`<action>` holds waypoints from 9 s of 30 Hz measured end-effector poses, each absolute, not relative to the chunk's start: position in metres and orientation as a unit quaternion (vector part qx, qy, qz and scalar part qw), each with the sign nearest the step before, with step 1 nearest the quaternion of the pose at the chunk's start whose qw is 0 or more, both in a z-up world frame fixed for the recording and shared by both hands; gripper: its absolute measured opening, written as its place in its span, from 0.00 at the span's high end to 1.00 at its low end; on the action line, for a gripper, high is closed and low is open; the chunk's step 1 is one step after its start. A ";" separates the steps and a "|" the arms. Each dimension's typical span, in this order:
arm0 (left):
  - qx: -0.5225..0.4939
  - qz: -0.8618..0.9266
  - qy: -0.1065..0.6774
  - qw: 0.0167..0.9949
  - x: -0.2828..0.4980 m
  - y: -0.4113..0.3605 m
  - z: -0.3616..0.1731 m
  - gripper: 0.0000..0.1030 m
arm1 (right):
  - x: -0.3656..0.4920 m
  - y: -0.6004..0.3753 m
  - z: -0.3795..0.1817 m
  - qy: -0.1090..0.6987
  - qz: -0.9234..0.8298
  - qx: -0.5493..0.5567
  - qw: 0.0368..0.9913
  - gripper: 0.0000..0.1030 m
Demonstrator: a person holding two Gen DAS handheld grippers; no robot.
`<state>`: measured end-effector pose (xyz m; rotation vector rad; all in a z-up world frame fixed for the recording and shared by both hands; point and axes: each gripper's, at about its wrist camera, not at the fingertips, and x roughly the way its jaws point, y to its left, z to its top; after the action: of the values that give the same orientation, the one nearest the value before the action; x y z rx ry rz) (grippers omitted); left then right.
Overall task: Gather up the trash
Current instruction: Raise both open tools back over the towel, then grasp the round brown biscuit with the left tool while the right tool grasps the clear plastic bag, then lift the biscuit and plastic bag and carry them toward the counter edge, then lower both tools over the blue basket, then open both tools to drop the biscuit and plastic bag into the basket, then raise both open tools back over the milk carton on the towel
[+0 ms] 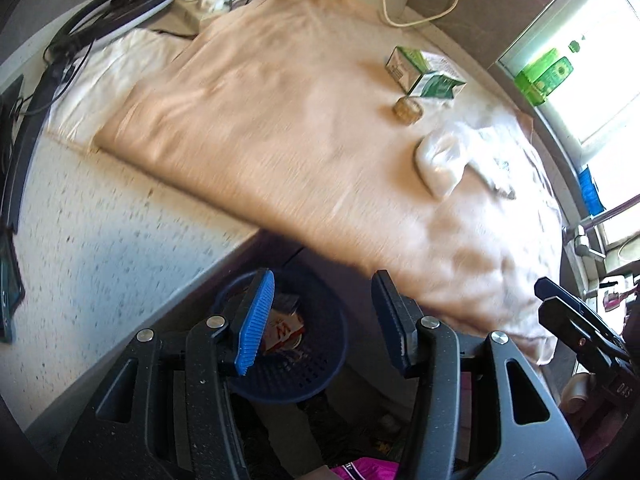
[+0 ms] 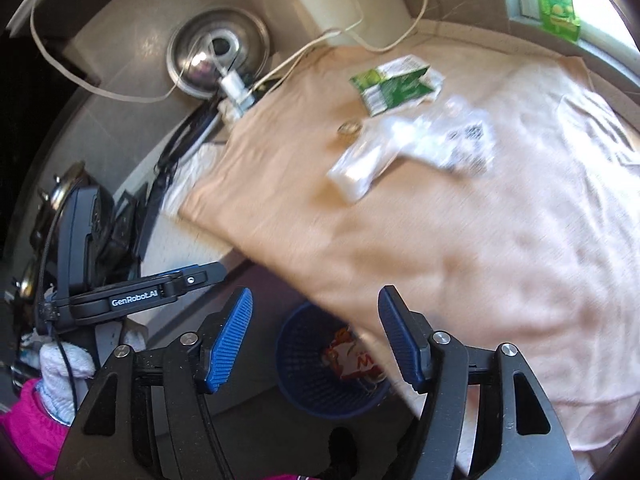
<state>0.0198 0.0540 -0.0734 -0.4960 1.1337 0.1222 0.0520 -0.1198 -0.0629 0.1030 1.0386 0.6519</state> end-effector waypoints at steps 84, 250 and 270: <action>-0.192 0.091 0.511 0.833 0.203 0.021 -0.075 0.69 | 0.238 -0.173 -0.069 0.505 0.342 0.123 0.783 0.95; -0.126 0.087 0.599 0.786 -0.042 0.052 -0.170 0.37 | 0.005 -0.057 -0.125 0.526 0.315 -0.082 0.785 0.33; -0.098 0.046 0.499 0.860 0.058 0.033 -0.054 0.27 | 0.094 -0.121 -0.044 0.468 0.309 -0.026 0.827 0.22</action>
<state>0.0581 0.0334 -0.0540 -0.2058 1.0480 0.0960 0.0941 -0.1209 -0.0442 -0.0550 0.9940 0.6564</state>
